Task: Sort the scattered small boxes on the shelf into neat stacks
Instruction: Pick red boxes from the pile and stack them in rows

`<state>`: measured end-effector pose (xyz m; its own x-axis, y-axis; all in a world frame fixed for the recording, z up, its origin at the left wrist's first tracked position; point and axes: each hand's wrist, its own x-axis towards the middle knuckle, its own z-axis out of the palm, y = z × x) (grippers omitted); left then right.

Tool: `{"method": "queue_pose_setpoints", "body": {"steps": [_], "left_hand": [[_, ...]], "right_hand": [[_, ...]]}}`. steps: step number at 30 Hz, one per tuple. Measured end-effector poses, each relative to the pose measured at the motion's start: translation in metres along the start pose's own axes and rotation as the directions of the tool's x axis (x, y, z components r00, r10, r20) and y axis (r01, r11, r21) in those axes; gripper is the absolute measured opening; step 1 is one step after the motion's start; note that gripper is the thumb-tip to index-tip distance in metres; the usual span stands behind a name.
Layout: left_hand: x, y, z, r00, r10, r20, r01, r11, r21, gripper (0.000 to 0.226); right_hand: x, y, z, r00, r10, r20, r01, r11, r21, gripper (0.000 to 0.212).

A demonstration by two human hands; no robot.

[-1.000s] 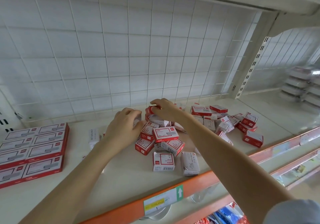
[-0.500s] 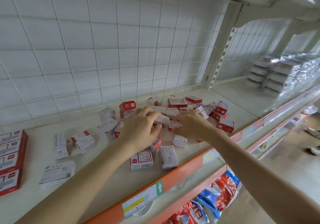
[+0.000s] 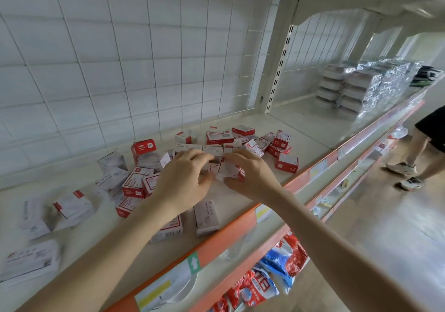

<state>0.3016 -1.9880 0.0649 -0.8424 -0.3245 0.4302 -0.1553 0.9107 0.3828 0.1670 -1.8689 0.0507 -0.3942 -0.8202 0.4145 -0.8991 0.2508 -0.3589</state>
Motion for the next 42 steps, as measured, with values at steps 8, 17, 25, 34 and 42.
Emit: {"method": "queue_pose_setpoints", "body": {"steps": [8,17,25,34,42], "left_hand": [[0.015,0.014,0.024,0.995,-0.004,0.103,-0.006,0.995,0.098,0.041],[0.042,0.02,0.055,0.919,-0.176,0.354,0.045,0.936,0.35,0.048],[0.045,0.02,0.057,0.91,-0.214,0.355,0.077,0.929,0.363,0.047],[0.038,0.024,0.057,0.932,-0.208,0.296,0.098,0.933,0.347,0.049],[0.039,0.025,0.062,0.938,-0.215,0.273,0.1,0.919,0.382,0.044]], "right_hand": [[-0.01,0.047,-0.034,0.983,0.173,-0.068,-0.178,0.98,-0.086,0.051],[-0.025,0.087,-0.028,0.945,0.328,-0.01,-0.327,0.938,-0.119,0.051],[-0.022,0.077,-0.013,0.982,0.136,-0.134,-0.151,0.982,-0.11,0.033],[-0.021,0.054,0.008,0.995,-0.006,-0.097,-0.011,0.984,-0.177,0.046],[-0.014,0.086,-0.029,0.94,0.156,-0.304,-0.185,0.98,-0.07,0.044]]}}
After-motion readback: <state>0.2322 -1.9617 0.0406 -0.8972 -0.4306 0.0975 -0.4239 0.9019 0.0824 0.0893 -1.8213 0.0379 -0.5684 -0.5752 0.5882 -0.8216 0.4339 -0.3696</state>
